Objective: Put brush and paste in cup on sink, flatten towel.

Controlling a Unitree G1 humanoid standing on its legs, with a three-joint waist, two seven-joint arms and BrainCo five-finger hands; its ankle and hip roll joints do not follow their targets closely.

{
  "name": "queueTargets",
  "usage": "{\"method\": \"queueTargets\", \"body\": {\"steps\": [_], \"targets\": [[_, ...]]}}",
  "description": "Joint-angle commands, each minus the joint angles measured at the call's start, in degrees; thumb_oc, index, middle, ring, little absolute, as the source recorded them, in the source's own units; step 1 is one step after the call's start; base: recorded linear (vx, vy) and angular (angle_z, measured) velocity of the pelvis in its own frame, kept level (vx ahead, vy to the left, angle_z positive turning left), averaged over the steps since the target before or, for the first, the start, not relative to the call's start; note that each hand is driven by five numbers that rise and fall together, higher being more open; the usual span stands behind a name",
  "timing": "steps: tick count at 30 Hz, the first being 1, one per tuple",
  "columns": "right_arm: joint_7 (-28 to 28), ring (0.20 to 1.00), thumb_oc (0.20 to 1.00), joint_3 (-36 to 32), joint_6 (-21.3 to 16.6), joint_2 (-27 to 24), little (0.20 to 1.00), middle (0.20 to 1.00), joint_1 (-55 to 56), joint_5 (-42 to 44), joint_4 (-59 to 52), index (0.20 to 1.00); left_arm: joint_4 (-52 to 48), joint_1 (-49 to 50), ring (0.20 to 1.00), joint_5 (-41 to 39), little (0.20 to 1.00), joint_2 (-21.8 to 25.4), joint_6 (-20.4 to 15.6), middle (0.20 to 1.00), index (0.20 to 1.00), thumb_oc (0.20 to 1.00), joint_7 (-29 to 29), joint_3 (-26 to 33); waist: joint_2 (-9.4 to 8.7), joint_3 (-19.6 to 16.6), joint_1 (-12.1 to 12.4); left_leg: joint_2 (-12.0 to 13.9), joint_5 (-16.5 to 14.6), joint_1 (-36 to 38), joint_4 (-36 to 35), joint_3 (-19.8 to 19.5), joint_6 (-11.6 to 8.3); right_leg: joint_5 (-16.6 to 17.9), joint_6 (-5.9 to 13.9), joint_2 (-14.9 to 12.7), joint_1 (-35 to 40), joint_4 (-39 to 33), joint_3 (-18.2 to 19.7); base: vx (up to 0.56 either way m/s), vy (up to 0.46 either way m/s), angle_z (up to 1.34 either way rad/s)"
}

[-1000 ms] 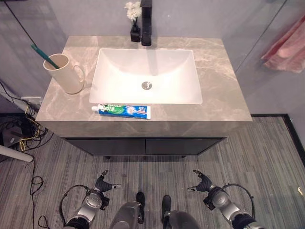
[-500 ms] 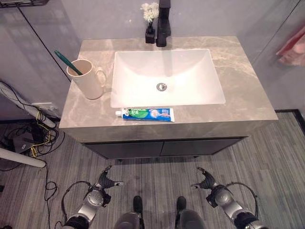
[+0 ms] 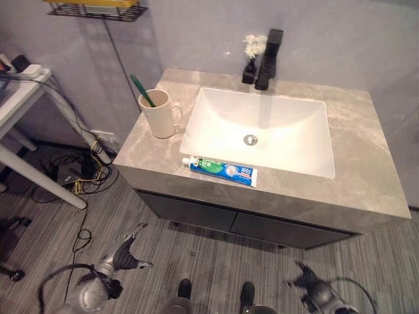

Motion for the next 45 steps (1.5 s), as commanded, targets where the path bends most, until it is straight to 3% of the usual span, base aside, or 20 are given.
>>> {"method": "queueTargets", "body": {"steps": [1,2,4,5,9,12,15,20,21,28,45], "targets": [[-1.5,1.0,1.0,0.5,0.3,0.9,1.0,1.0,-3.1,0.1,-0.3,1.0,-1.3,-2.9,1.0,0.8,1.0,0.1,-2.8,1.0,1.0,1.0,2.3,4.9,-2.16,0.8,-1.2,-1.8,-1.0,-2.0,0.2,1.4,1.04,1.2,3.44,-4.7,1.0,0.5,-1.6,0.04,-0.059,-0.11],[-1.1,1.0,1.0,-0.2,1.0,1.1,1.0,1.0,-2.5,0.6,0.6,1.0,-5.3,-1.6,1.0,0.1,1.0,2.6,-3.4,1.0,1.0,1.0,3.2,8.6,-1.7,0.6,-1.2,-1.6,-1.0,-2.1,0.2,1.7,0.77,1.0,3.5,-4.7,0.7,0.5,-1.5,0.01,-0.028,-0.08],[-1.1,1.0,1.0,-0.1,1.0,1.3,1.0,1.0,-2.5,0.6,0.6,1.0,-5.9,-0.9,1.0,0.0,1.0,2.8,-3.2,1.0,1.0,1.0,2.9,9.3,-1.87,0.5,-1.3,-1.6,-1.0,-2.2,0.2,1.8,0.75,1.1,3.48,-4.7,0.6,0.5,-1.5,0.0,-0.008,-0.03],[-0.5,1.0,1.0,-0.7,1.2,1.8,1.0,1.0,-1.2,1.4,1.0,1.0,-8.6,-0.9,1.0,-1.2,1.0,3.8,-3.7,1.0,1.0,1.0,4.3,12.7,-1.49,0.3,-1.5,-1.4,-1.0,-2.3,0.2,2.2,0.48,1.1,3.66,-4.9,0.1,0.5,-1.2,0.0,0.0,0.0],[1.5,1.0,1.0,-1.5,2.5,3.2,1.0,1.0,0.0,3.5,1.2,1.0,-13.2,-1.6,1.0,-6.9,1.0,1.6,-2.8,1.0,1.0,1.0,6.0,20.9,-1.15,-0.2,-2.7,-1.0,-1.1,-2.7,0.2,4.1,0.12,1.7,3.96,-5.1,-1.5,0.5,0.7,-0.01,0.013,-0.19],[2.9,1.0,1.0,-0.7,2.9,3.6,1.0,1.0,0.4,3.0,0.5,1.0,-14.8,-4.3,1.0,-10.8,1.0,-0.3,-3.0,1.0,1.0,1.0,5.5,22.5,-1.1,-0.3,-4.0,-0.9,-1.5,-2.4,0.2,5.3,0.11,2.0,3.83,-5.0,-2.2,0.5,2.2,0.01,0.023,-0.3],[3.4,1.0,1.0,-0.3,3.3,3.8,1.0,1.0,0.6,2.6,0.1,1.0,-15.1,-6.4,1.0,-12.1,1.0,-1.0,-3.0,1.0,1.0,1.0,4.8,22.1,-1.0,-0.2,-4.7,-0.8,-1.8,-1.9,0.2,6.4,0.19,2.1,3.87,-4.9,-2.6,0.5,3.6,0.02,0.036,-0.23],[4.6,1.0,1.0,1.4,3.5,3.5,1.0,1.0,0.5,0.5,-1.7,1.0,-14.0,-12.7,1.0,-22.1,1.0,-4.9,-3.3,1.0,1.0,1.0,-0.2,19.2,-0.72,-0.4,-6.9,-1.0,-2.5,-1.2,0.2,8.4,0.4,2.8,4.13,-4.9,-3.8,0.5,6.2,0.0,0.038,-0.33],[4.7,1.0,1.0,2.2,4.0,3.4,1.0,1.0,0.0,-0.5,-2.3,1.0,-13.5,-15.1,1.0,-30.6,1.0,-8.3,-3.0,1.0,1.0,1.0,-3.3,17.5,-0.61,-0.4,-7.7,-1.1,-2.6,-1.1,0.2,9.0,0.52,3.1,4.15,-4.8,-4.4,0.5,7.2,0.0,0.041,-0.25],[5.3,1.0,1.0,2.0,3.9,3.0,1.0,1.0,-0.6,-0.6,-4.5,1.0,-12.5,-17.9,1.0,-37.5,1.0,-10.1,-1.8,1.0,1.0,1.0,-8.6,15.1,0.17,-0.4,-9.0,-1.2,-2.8,-1.2,0.2,10.3,0.79,3.5,4.35,-4.5,-5.8,0.5,9.5,0.0,0.022,-0.18],[5.4,1.0,1.0,1.0,3.9,2.4,1.0,1.0,0.8,-0.8,-3.4,1.0,-5.5,-18.1,1.0,-31.3,1.0,-4.8,0.6,1.0,1.0,1.0,-9.6,13.4,0.85,0.1,-9.6,-0.6,-1.9,-3.2,0.2,9.8,0.55,3.6,3.91,-3.8,-7.8,0.5,10.4,0.0,0.001,-0.04]]}}
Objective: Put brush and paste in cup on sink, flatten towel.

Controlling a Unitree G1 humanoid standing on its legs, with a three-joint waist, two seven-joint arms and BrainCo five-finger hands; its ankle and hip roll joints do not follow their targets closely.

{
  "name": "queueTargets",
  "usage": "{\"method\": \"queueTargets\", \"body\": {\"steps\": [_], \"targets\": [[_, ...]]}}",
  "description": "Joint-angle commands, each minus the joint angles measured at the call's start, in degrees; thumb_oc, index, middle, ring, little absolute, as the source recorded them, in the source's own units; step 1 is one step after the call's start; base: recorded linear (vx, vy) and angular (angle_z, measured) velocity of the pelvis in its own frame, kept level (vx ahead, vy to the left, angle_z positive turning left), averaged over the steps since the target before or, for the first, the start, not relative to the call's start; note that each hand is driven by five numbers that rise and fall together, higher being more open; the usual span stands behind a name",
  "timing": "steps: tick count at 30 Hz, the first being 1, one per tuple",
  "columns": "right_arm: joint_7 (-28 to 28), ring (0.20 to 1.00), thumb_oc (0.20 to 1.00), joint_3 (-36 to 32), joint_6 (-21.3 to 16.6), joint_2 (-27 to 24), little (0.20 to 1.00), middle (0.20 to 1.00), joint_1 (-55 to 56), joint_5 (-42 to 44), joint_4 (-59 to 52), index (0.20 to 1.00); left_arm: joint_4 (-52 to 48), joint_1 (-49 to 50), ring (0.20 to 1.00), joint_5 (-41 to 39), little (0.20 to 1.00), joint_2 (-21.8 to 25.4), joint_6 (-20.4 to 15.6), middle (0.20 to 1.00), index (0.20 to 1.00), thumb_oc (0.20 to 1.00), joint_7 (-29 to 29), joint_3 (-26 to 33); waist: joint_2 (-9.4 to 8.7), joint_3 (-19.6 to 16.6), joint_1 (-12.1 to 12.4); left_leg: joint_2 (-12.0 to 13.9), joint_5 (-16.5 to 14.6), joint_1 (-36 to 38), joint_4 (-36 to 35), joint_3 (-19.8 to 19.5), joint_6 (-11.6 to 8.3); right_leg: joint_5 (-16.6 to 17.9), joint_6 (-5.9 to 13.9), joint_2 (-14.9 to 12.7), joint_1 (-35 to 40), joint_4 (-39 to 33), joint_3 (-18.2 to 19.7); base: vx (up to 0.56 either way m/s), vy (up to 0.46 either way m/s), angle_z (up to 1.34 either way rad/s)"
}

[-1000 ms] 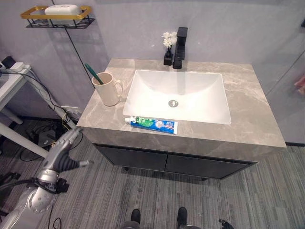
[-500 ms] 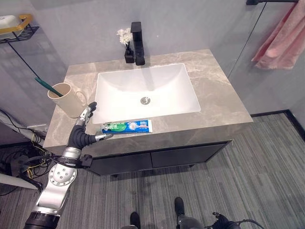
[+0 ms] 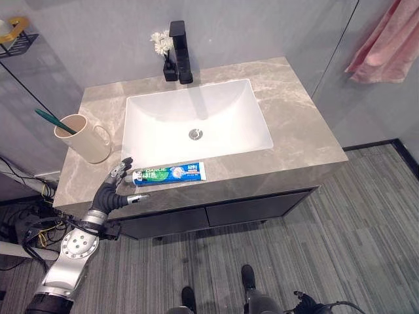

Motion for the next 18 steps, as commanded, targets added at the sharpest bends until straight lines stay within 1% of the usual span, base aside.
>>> {"method": "queueTargets", "body": {"steps": [1,6,9,18], "targets": [[-0.1,1.0,1.0,1.1,0.2,0.0,1.0,1.0,-2.7,-0.4,0.0,1.0,0.2,-4.2,1.0,3.0,1.0,3.8,-1.5,1.0,1.0,1.0,0.5,0.4,-1.33,1.3,-1.5,-0.3,-1.1,-0.1,0.6,-3.1,0.35,-0.3,4.09,-4.4,2.6,0.5,-1.8,0.0,0.0,0.0],[-0.2,1.0,1.0,1.9,0.1,-0.2,1.0,1.0,-3.2,-0.1,-1.5,1.0,0.1,-6.1,1.0,4.8,1.0,6.9,-1.5,1.0,1.0,1.0,0.2,-0.9,-1.08,1.4,-1.6,-0.2,-0.9,-0.6,0.6,-3.3,0.17,-0.2,3.98,-4.4,2.2,0.5,-1.8,0.0,0.0,0.0],[-0.4,1.0,1.0,2.2,0.0,-0.3,1.0,1.0,-3.5,0.3,-2.5,1.0,0.2,-7.1,1.0,5.6,1.0,8.1,-1.5,1.0,1.0,1.0,-0.1,-2.3,-0.84,1.6,-1.9,-0.2,-0.8,-0.8,0.6,-3.2,0.13,-0.1,3.94,-4.4,1.9,0.5,-1.5,0.0,0.0,0.0],[-0.8,1.0,1.0,1.0,0.2,-0.5,1.0,1.0,-3.2,1.1,-1.1,1.0,0.4,-7.9,1.0,7.9,1.0,7.9,-1.2,1.0,1.0,1.0,-0.3,-4.9,-0.22,1.8,-2.2,-0.3,-0.7,-1.3,0.6,-3.1,0.15,0.0,3.97,-4.4,1.1,0.5,-1.1,0.0,0.0,0.0]]}}
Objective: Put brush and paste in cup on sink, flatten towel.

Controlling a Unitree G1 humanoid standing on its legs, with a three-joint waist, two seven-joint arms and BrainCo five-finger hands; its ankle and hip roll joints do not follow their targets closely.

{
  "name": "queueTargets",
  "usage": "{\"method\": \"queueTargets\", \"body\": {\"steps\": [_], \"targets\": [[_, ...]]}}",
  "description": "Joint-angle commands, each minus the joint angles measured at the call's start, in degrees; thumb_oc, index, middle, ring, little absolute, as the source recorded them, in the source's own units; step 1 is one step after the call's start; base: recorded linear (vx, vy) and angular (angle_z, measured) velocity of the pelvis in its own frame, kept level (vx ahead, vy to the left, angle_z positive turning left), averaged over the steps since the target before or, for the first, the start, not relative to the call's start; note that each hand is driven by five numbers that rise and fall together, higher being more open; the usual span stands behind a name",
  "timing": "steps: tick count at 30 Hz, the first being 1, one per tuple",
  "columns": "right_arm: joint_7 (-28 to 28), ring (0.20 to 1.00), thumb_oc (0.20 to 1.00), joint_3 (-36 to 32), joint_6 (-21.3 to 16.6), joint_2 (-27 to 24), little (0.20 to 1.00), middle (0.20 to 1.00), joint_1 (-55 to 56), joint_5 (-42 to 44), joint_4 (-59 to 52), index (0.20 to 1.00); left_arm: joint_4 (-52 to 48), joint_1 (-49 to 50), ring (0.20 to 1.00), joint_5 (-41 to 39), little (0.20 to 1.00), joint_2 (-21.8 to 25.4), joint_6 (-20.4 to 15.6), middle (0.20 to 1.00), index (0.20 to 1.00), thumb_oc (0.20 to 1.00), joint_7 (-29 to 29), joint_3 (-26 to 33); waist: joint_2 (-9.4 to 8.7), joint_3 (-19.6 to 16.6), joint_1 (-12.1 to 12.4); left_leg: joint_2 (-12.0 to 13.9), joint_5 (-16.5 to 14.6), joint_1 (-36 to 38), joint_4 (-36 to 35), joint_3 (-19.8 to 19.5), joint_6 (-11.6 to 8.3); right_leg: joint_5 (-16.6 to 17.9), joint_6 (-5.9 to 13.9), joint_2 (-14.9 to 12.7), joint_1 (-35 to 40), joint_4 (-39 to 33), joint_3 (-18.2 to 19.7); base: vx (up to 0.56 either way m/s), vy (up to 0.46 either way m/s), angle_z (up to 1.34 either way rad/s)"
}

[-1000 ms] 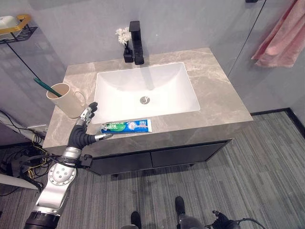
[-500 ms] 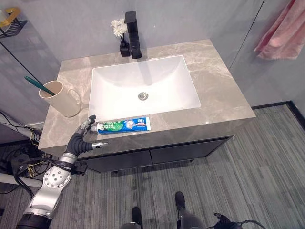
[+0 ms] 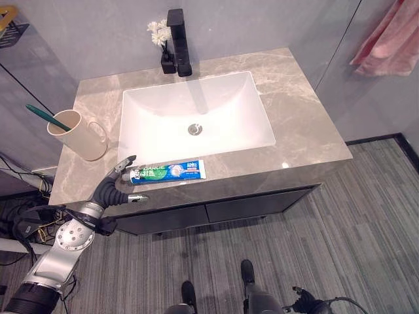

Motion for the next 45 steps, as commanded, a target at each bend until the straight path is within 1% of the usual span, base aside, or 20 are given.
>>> {"method": "queueTargets", "body": {"steps": [1,9,10,13,14,15,16,18,19,22,23,24,25,28,31,37,41,44,45], "targets": [[-0.4,1.0,1.0,0.6,0.3,-0.4,1.0,1.0,-2.4,1.0,0.1,1.0,0.0,-4.2,1.0,2.6,1.0,1.3,-1.8,1.0,1.0,1.0,-0.2,-0.9,-0.56,1.4,-2.0,-0.2,-0.7,-0.6,0.6,-3.1,0.21,-0.3,4.38,-4.4,1.9,0.5,-1.1,0.0,0.0,0.0],[-0.6,1.0,1.0,-0.3,0.4,-0.5,1.0,1.0,-1.9,1.5,1.5,1.0,0.0,-4.2,1.0,6.1,1.0,2.0,-1.8,1.0,1.0,1.0,-0.6,-3.1,-0.19,1.3,-2.3,-0.3,-0.9,-0.7,0.6,-2.9,0.3,-0.2,4.43,-4.4,1.6,0.5,-0.7,0.0,0.0,0.0],[-0.7,1.0,1.0,-0.4,0.2,-0.4,1.0,1.0,-1.8,1.7,1.3,1.0,0.3,-4.3,1.0,9.2,1.0,2.6,-1.9,1.0,1.0,1.0,0.1,-3.7,-0.23,1.3,-2.4,-0.2,-0.9,-0.7,0.6,-2.7,0.31,-0.2,4.45,-4.4,1.5,0.5,-0.6,0.0,0.0,0.0],[-1.0,1.0,1.0,-0.6,0.0,-0.5,1.0,1.0,-1.8,2.0,1.3,1.0,0.3,-4.6,1.0,11.6,1.0,2.6,-1.8,1.0,1.0,1.0,0.8,-4.5,-0.27,1.5,-2.3,-0.2,-0.8,-0.8,0.6,-2.9,0.38,-0.2,4.46,-4.4,1.3,0.5,-0.7,0.0,0.0,0.0],[-1.3,1.0,1.0,-0.7,0.0,-0.5,1.0,1.0,-2.0,2.4,1.2,1.0,-0.1,-4.9,0.868,13.7,0.868,3.0,-1.7,0.868,0.868,0.868,1.4,-4.8,-0.26,1.6,-2.3,-0.2,-0.8,-1.0,0.6,-2.9,0.38,-0.1,4.45,-4.3,1.1,0.5,-0.7,0.0,0.0,0.0],[-1.3,1.0,1.0,-0.7,0.0,-0.5,1.0,1.0,-2.0,2.4,1.2,1.0,-0.1,-5.0,0.853,13.7,0.853,3.0,-1.7,0.853,0.853,0.853,1.5,-4.8,-0.26,1.5,-2.3,-0.2,-0.8,-1.1,0.6,-2.9,0.38,-0.1,4.45,-4.3,1.1,0.5,-0.7,0.0,0.0,0.0],[-1.3,1.0,1.0,-0.7,0.1,-0.6,1.0,1.0,-2.0,2.4,1.3,1.0,0.3,-5.0,0.79,14.5,0.79,2.8,-1.6,0.79,0.79,0.79,1.6,-5.0,-0.31,1.5,-2.3,-0.3,-0.8,-1.1,0.6,-2.9,0.4,-0.1,4.48,-4.3,1.0,0.5,-0.7,0.0,0.0,0.0],[-1.7,1.0,1.0,-0.7,0.0,-0.6,1.0,1.0,-2.3,2.7,1.3,1.0,0.4,-5.6,0.379,17.6,0.379,2.9,-1.5,0.379,0.379,0.379,2.5,-5.7,-0.36,1.5,-2.1,-0.2,-0.7,-1.4,0.6,-3.0,0.4,-0.1,4.47,-4.3,0.8,0.5,-0.7,0.0,0.0,0.0],[-1.9,1.0,1.0,-0.8,0.0,-0.6,1.0,1.0,-2.3,2.9,1.3,1.0,0.8,-5.8,0.2,19.2,0.2,2.7,-1.5,0.2,0.2,0.2,2.8,-6.2,-0.42,1.4,-2.0,-0.1,-0.7,-1.6,0.6,-3.2,0.4,-0.2,4.46,-4.3,0.8,0.5,-0.8,0.0,0.0,0.0],[-2.3,1.0,1.0,-1.0,0.0,-0.6,1.0,1.0,-2.4,3.2,1.3,1.0,1.0,-6.4,0.2,22.4,0.2,2.9,-1.6,0.2,0.2,0.2,3.0,-7.1,-0.48,1.4,-2.0,0.0,-0.8,-1.5,0.6,-3.3,0.36,-0.3,4.44,-4.3,1.0,0.5,-0.9,0.0,0.0,0.0],[-2.3,1.0,1.0,-1.0,0.0,-0.6,1.0,1.0,-2.4,3.2,1.3,1.0,1.1,-6.4,0.2,22.4,0.2,2.9,-1.6,0.2,0.2,0.2,3.0,-7.2,-0.47,1.4,-2.0,0.0,-0.8,-1.5,0.6,-3.3,0.36,-0.3,4.44,-4.3,1.0,0.5,-1.0,0.0,0.0,0.0],[-2.5,1.0,1.0,-1.1,-0.1,-0.6,1.0,1.0,-2.5,3.4,1.4,1.0,0.8,-7.1,0.2,25.4,0.2,3.9,-2.1,0.2,0.2,0.2,3.4,-8.3,-0.56,1.1,-2.1,0.1,-0.9,-1.2,0.6,-3.3,0.33,-0.5,4.43,-4.2,1.3,0.5,-1.0,0.0,0.0,0.0],[-2.5,1.0,1.0,-1.1,-0.1,-0.5,1.0,1.0,-2.5,3.4,1.4,1.0,0.9,-7.2,0.2,25.5,0.2,3.9,-2.2,0.2,0.2,0.2,3.5,-8.5,-0.58,1.2,-2.0,0.1,-1.0,-1.1,0.6,-3.3,0.32,-0.5,4.43,-4.2,1.4,0.5,-1.1,0.0,0.0,0.0],[-2.8,1.0,1.0,-1.3,-0.3,-0.5,1.0,1.0,-2.2,4.0,1.3,1.0,0.6,-8.2,0.2,29.0,0.2,5.2,-3.0,0.2,0.2,0.2,4.3,-10.3,-0.86,0.6,-2.1,0.3,-1.3,-0.2,0.6,-3.5,0.26,-0.9,4.35,-4.1,2.4,0.5,-1.3,0.02,-0.004,0.01],[-3.4,1.0,1.0,-2.7,-0.6,-0.1,1.0,1.0,-1.5,6.1,1.9,1.0,0.9,-9.5,0.2,32.4,0.2,5.8,-3.6,0.2,0.2,0.2,6.2,-12.6,-1.54,-0.9,-2.2,0.7,-2.0,1.9,0.6,-3.6,0.14,-1.7,4.32,-3.8,4.7,0.5,-1.6,0.06,-0.013,-0.01],[-4.1,1.0,1.0,-6.1,-0.6,0.5,1.0,1.0,-0.4,10.2,3.7,1.0,0.1,-9.6,0.2,35.0,0.2,6.2,-3.2,0.2,0.2,0.2,9.0,-11.4,-2.33,-2.4,-2.0,1.2,-2.7,3.9,0.6,-3.7,-0.07,-2.4,4.12,-3.5,7.0,0.5,-1.9,0.02,-0.008,0.0],[-4.3,1.0,1.0,-8.7,-0.2,0.9,1.0,1.0,0.4,13.1,6.9,1.0,0.4,-11.3,0.2,37.7,0.2,6.2,-2.1,0.2,0.2,0.2,13.3,-8.8,-3.27,-4.1,-2.0,1.7,-3.0,5.4,0.6,-4.0,-0.27,-3.0,3.93,-3.2,8.8,0.5,-2.3,0.01,-0.006,0.02],[-4.0,1.0,1.0,-9.1,0.0,1.1,1.0,1.0,0.4,13.8,7.5,1.0,0.0,-11.8,0.2,38.8,0.2,6.8,-1.5,0.2,0.2,0.2,14.5,-7.6,-3.69,-4.6,-2.0,1.8,-3.0,5.7,0.6,-4.1,-0.35,-3.1,3.83,-3.1,9.3,0.5,-2.4,0.01,-0.005,0.1],[-4.0,1.0,1.0,-9.9,0.0,0.9,1.0,1.0,0.9,14.8,7.9,1.0,0.3,-13.0,0.2,40.0,0.2,7.2,-0.8,0.2,0.2,0.2,16.0,-6.7,-4.07,-5.2,-2.2,2.0,-3.0,6.1,0.6,-4.1,-0.49,-3.3,3.78,-3.0,9.8,0.5,-2.6,0.01,-0.01,0.14]]}}
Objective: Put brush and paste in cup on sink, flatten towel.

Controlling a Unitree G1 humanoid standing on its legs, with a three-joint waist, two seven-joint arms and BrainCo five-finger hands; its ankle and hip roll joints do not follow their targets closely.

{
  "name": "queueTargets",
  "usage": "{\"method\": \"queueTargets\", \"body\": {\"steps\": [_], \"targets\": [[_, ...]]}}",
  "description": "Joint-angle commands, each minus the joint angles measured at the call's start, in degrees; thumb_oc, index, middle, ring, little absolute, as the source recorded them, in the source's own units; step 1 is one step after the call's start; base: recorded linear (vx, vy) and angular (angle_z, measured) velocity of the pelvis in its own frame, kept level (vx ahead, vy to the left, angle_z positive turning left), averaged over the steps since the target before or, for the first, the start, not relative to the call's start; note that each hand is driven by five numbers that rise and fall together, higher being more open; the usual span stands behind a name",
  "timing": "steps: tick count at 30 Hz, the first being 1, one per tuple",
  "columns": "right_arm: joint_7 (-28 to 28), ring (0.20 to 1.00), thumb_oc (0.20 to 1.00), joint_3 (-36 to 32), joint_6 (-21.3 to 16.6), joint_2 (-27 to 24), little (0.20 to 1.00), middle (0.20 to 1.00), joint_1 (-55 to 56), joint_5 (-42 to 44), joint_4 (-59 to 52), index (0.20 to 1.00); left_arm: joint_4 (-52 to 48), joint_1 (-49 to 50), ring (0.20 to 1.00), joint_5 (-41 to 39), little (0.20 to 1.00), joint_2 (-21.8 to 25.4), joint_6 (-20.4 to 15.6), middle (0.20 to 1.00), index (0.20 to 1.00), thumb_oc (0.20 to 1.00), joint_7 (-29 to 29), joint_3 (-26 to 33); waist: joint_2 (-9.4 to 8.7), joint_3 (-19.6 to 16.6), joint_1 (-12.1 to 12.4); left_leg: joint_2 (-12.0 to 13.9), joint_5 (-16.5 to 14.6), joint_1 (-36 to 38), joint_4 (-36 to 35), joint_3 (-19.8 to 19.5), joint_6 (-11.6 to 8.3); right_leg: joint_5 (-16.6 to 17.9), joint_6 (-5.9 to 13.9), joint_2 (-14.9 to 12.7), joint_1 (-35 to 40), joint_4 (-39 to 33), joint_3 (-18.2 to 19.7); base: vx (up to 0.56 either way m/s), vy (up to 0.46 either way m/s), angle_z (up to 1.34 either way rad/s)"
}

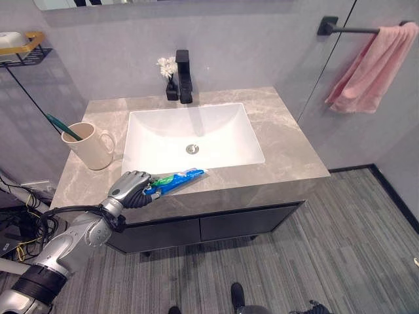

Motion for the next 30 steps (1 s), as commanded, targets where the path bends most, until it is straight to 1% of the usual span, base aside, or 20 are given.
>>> {"method": "queueTargets", "body": {"steps": [1,5,7,10,13,14,15,16,17,18,19,20,21,22,24,26,27,28,29,30], "targets": [[-1.0,1.0,1.0,-1.2,0.2,-0.2,1.0,1.0,-1.8,2.8,1.9,1.0,-0.1,-6.1,0.2,2.8,0.2,2.4,0.7,0.2,0.2,0.2,6.4,4.5,0.1,-1.0,-0.9,1.0,-2.2,0.0,0.6,-2.6,-0.13,-1.8,4.11,-3.8,2.9,0.5,-1.1,0.01,-0.008,0.11],[-1.0,1.0,1.0,-2.1,0.4,-0.4,1.0,1.0,-2.2,4.3,2.9,1.0,0.4,-8.3,0.2,3.5,0.2,2.9,1.4,0.2,0.2,0.2,7.6,4.7,-0.12,-1.3,-0.9,1.1,-2.1,0.2,0.6,-2.8,-0.23,-1.9,4.1,-3.7,3.2,0.5,-1.2,0.0,-0.001,0.01],[-1.2,1.0,1.0,-4.5,-0.3,-0.8,1.0,1.0,-2.4,10.1,3.2,1.0,1.5,-12.5,0.2,5.7,0.2,3.9,2.6,0.2,0.2,0.2,10.7,5.6,-0.51,-2.3,-1.5,1.3,-2.1,0.6,0.6,-2.6,-0.52,-2.0,4.04,-3.6,3.8,0.5,-1.3,0.02,-0.004,0.0],[-1.6,1.0,1.0,-7.8,-1.2,-1.5,1.0,1.0,-3.0,18.0,3.2,1.0,0.6,-17.2,0.2,7.6,0.2,5.9,3.3,0.2,0.2,0.2,12.9,5.8,-0.59,-2.9,-1.9,1.5,-2.1,0.7,0.6,-2.6,-0.73,-2.0,4.06,-3.6,4.0,0.5,-1.3,0.01,-0.002,0.0],[-4.3,1.0,1.0,-14.7,-3.4,-4.9,1.0,1.0,-4.5,29.7,1.7,1.0,-0.7,-24.1,0.2,10.4,0.2,9.1,4.7,0.2,0.2,0.2,16.8,6.3,-0.79,-3.5,-2.3,1.7,-2.3,0.9,0.6,-2.6,-1.06,-2.1,4.21,-3.5,4.2,0.5,-1.5,0.0,0.0,0.0],[-10.1,1.0,1.0,-19.1,-4.9,-9.4,1.0,1.0,-5.8,30.9,-1.1,1.0,-0.5,-26.4,0.2,11.2,0.2,10.9,5.7,0.2,0.2,0.2,19.0,6.9,-0.76,-3.7,-2.5,1.7,-2.4,1.0,0.6,-2.4,-1.16,-2.1,4.38,-3.6,4.3,0.5,-1.6,0.0,0.0,0.0],[-10.2,1.0,1.0,-19.1,-4.9,-9.4,1.0,1.0,-5.8,30.9,-1.2,1.0,-0.5,-26.5,0.2,11.2,0.2,10.9,5.7,0.2,0.2,0.2,19.0,6.9,-0.78,-3.7,-2.5,1.7,-2.3,0.9,0.6,-2.4,-1.16,-2.0,4.38,-3.6,4.2,0.5,-1.5,-0.01,0.005,-0.03],[-18.5,1.0,1.0,-21.6,-9.0,-12.4,1.0,1.0,-6.5,27.7,-15.1,1.0,-1.0,-27.4,0.2,12.6,0.2,12.1,6.7,0.2,0.2,0.2,22.0,7.7,-0.47,-3.6,-3.0,1.6,-1.8,0.7,0.6,-2.2,-1.15,-1.6,4.52,-3.7,4.0,0.5,-1.5,0.0,0.0,0.0],[-23.0,1.0,1.0,-24.6,-10.7,-13.7,1.0,1.0,-4.7,23.5,-29.7,1.0,-1.9,-27.3,0.2,13.5,0.2,12.9,7.8,0.2,0.2,0.2,23.5,9.7,-0.24,-3.6,-3.4,1.6,-1.9,0.7,0.6,-2.1,-1.1,-1.5,4.62,-3.7,3.9,0.5,-1.3,0.0,0.0,0.0],[-25.5,1.0,1.0,-26.4,-10.7,-13.5,1.0,1.0,-3.2,19.5,-38.8,1.0,-3.0,-27.1,0.2,15.1,0.2,12.9,8.3,0.2,0.2,0.2,24.2,11.2,0.03,-3.7,-3.8,1.7,-2.0,0.8,0.6,-2.1,-1.05,-1.5,4.67,-3.8,3.9,0.5,-1.3,0.0,0.0,0.0],[-28.9,1.0,1.0,-28.6,-12.1,-13.5,1.0,1.0,-3.0,17.5,-46.5,1.0,-3.4,-27.4,0.2,16.2,0.2,12.9,8.8,0.2,0.2,0.2,25.3,12.0,0.24,-3.9,-4.1,1.6,-2.1,0.9,0.6,-2.0,-0.98,-1.5,4.7,-3.8,3.9,0.5,-1.3,0.0,0.0,0.0],[-29.1,1.0,1.0,-28.8,-11.6,-13.2,1.0,1.0,-2.7,17.1,-47.2,1.0,-3.5,-27.4,0.2,16.2,0.2,12.8,8.8,0.2,0.2,0.2,25.3,11.9,0.27,-4.0,-4.0,1.6,-2.4,0.9,0.6,-2.1,-0.98,-1.7,4.78,-3.8,3.9,0.5,-1.3,0.03,0.034,-0.02],[-31.8,1.0,1.0,-30.6,-11.4,-14.5,1.0,1.0,-3.3,11.2,-55.0,1.0,-3.5,-28.0,0.2,16.3,0.2,11.9,8.9,0.2,0.2,0.2,26.4,12.9,0.36,-4.3,-4.4,1.6,-2.7,1.1,0.6,-1.9,-0.79,-1.7,4.73,-4.0,4.0,0.5,-1.1,0.03,0.036,-0.03],[-32.7,1.0,1.0,-30.5,-11.4,-14.6,1.0,1.0,-4.8,8.4,-60.4,1.0,-4.0,-28.7,0.2,15.9,0.2,11.0,8.9,0.2,0.2,0.2,26.5,13.4,0.51,-4.3,-4.3,1.6,-2.8,1.3,0.6,-1.8,-0.68,-1.8,4.68,-4.0,4.1,0.5,-1.1,0.01,0.041,-0.02],[-30.9,1.0,1.0,-28.5,-12.6,-15.2,1.0,1.0,-7.2,5.8,-68.8,1.0,-6.1,-30.1,0.2,15.6,0.2,9.9,8.4,0.2,0.2,0.2,26.5,14.3,0.46,-4.6,-4.0,1.5,-3.0,1.5,0.6,-1.8,-0.5,-1.9,4.5,-4.0,4.2,0.5,-1.0,0.01,0.007,0.02],[-31.0,1.0,1.0,-28.5,-12.4,-15.1,1.0,1.0,-7.3,5.6,-69.0,1.0,-6.1,-30.2,0.2,15.6,0.2,9.9,8.5,0.2,0.2,0.2,26.4,14.5,0.49,-4.5,-4.0,1.5,-3.0,1.4,0.6,-1.7,-0.49,-1.9,4.51,-4.0,4.2,0.5,-0.9,0.0,0.0,0.0],[-23.6,1.0,1.0,-18.6,-14.9,-13.5,1.0,1.0,-13.8,12.2,-74.2,1.0,-7.6,-33.5,0.2,14.1,0.2,8.7,8.2,0.2,0.2,0.2,26.2,13.4,0.22,-4.6,-3.2,1.4,-2.8,1.6,0.6,-1.5,-0.37,-1.9,4.27,-4.0,4.3,0.5,-0.9,-0.07,-0.011,-0.09],[-11.5,1.0,1.0,-6.7,-15.9,-11.7,1.0,1.0,-18.0,27.9,-74.6,1.0,-8.4,-36.4,0.2,11.5,0.2,7.0,7.5,0.2,0.2,0.2,25.6,11.6,-0.5,-4.2,-2.2,1.4,-2.1,1.6,0.6,-1.3,-0.41,-1.6,3.99,-4.1,4.3,0.5,-1.0,-0.09,-0.02,-0.29],[-5.7,1.0,1.0,0.2,-15.5,-9.6,1.0,1.0,-21.2,40.5,-74.2,1.0,-9.3,-37.2,0.2,10.0,0.2,6.0,7.1,0.2,0.2,0.2,24.9,10.1,-0.95,-4.0,-1.3,1.4,-1.9,1.6,0.6,-1.2,-0.55,-1.5,3.88,-4.1,4.4,0.5,-1.1,-0.06,-0.024,-0.31],[-1.5,1.0,1.0,3.8,-14.8,-9.4,1.0,1.0,-23.1,46.0,-74.9,1.0,-10.0,-37.9,0.2,9.6,0.2,6.1,7.0,0.2,0.2,0.2,24.6,9.5,-1.03,-3.9,-0.9,1.5,-2.2,1.8,0.6,-1.2,-0.62,-1.9,3.92,-4.0,4.6,0.5,-1.1,0.0,-0.015,-0.2]]}}
